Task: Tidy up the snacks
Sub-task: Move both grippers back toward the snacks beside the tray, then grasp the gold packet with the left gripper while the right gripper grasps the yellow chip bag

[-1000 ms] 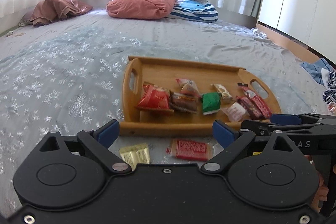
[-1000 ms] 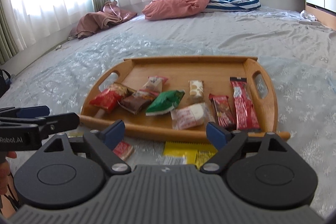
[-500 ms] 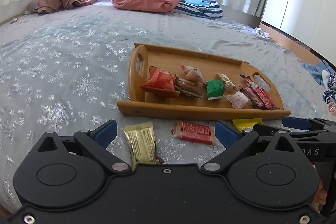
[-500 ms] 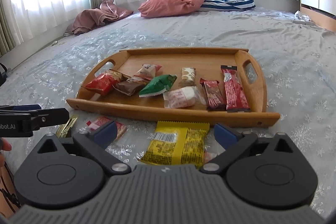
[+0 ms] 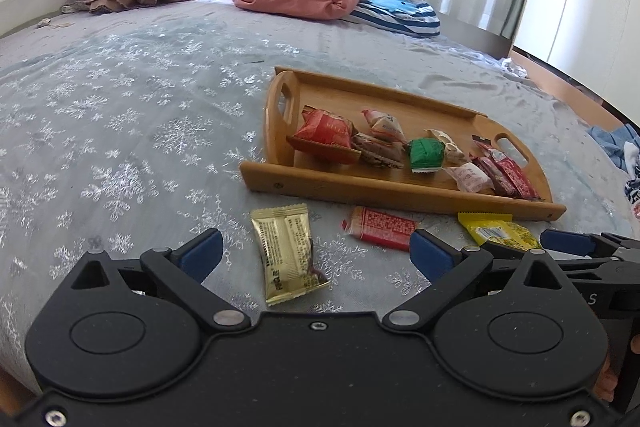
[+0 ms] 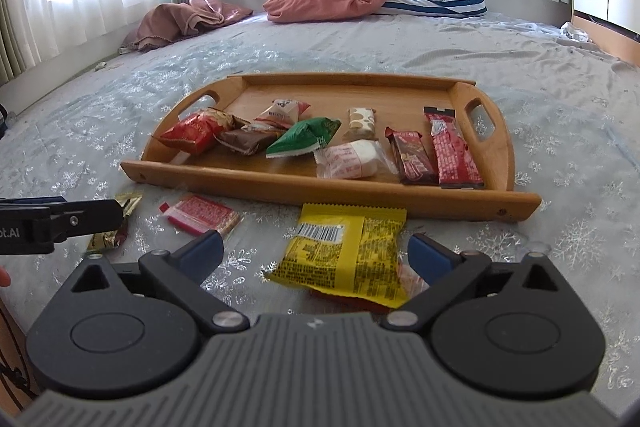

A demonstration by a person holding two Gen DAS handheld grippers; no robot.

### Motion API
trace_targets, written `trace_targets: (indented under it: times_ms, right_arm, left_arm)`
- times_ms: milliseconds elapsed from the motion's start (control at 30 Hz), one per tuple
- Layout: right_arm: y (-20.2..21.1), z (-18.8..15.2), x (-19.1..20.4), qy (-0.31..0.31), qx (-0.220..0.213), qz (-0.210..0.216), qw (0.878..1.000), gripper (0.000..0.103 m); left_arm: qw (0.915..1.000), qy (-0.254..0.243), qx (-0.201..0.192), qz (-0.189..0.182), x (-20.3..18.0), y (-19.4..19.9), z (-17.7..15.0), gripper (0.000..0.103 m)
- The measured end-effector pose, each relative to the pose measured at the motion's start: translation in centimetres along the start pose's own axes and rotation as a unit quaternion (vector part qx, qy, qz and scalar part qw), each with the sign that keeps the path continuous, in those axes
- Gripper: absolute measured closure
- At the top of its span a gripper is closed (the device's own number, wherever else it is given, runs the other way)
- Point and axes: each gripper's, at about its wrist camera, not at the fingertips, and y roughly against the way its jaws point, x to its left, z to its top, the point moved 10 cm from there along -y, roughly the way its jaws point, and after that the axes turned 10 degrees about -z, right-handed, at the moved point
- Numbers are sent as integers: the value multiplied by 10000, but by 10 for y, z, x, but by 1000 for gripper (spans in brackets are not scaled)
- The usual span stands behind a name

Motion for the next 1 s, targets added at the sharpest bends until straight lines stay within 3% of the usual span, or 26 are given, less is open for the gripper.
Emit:
trace_targets:
  times_ms: [333,567,1000]
  right_arm:
    - [-12,-9,-3,-74,-17,-163,9998,0]
    - [-15,-12,-2,-20,-92,-257,9996,0]
    - [-21,-17,1,145,-119,-374,9991,0]
  left_arm:
    - [9998,-65,37,167,1,-7,-17,4]
    - [9996,80,21,255,9,-14,-19,16]
    - [9995,-20,141,265,10,-21,-20,70]
